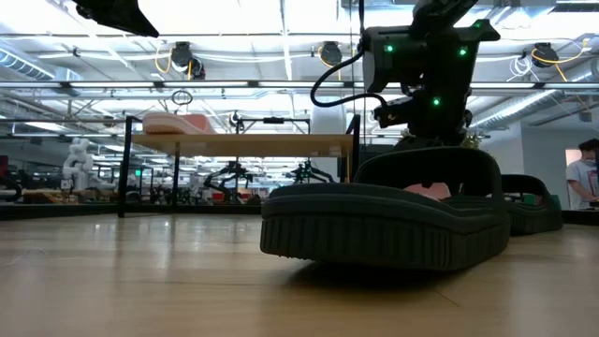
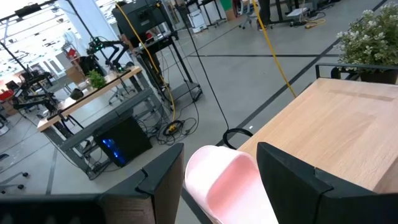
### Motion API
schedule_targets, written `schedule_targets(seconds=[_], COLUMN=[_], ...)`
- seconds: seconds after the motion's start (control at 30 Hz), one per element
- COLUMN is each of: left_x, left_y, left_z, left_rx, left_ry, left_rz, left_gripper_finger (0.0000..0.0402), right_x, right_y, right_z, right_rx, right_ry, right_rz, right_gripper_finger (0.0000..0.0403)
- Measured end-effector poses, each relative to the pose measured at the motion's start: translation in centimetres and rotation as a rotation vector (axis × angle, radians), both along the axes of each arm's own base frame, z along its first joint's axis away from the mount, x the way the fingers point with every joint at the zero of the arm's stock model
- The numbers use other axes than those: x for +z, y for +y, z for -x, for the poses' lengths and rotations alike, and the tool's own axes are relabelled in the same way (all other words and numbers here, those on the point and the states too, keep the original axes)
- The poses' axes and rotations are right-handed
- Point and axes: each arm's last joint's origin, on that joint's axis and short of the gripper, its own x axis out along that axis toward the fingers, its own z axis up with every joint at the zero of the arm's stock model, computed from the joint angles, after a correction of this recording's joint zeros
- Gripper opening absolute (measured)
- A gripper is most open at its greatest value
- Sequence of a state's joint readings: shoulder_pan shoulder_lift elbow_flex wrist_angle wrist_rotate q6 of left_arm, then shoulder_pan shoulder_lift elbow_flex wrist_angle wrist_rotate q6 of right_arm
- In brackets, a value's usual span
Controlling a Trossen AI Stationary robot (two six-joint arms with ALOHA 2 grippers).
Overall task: Pick and place slides into the shelf
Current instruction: Put the pink slipper on the shelf
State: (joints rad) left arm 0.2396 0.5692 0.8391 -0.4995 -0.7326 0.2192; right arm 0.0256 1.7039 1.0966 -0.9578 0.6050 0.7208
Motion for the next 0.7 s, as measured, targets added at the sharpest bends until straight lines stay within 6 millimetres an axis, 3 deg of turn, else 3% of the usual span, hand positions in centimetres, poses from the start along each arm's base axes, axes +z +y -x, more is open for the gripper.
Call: schedule_targets(seconds=[0.27,0.7], left_x=[0.0,-0.1], left_y=[0.0,0.0], left_z=[0.0,0.0], left_rx=[0.001,0.002], left_ry=[-0.002,-0.004], left_rz=[0.006,0.009], left_gripper_finger=[0.0209,0.0209], right_x=[0.5,4.3], right_y=[0.4,2.0], right_z=[0.3,-0.8], right_rx=[-0.032,-0.017], right_ry=[0.031,0.002], right_rz=[-0.004,0.060], right_gripper_finger=[0.0002,0.0001])
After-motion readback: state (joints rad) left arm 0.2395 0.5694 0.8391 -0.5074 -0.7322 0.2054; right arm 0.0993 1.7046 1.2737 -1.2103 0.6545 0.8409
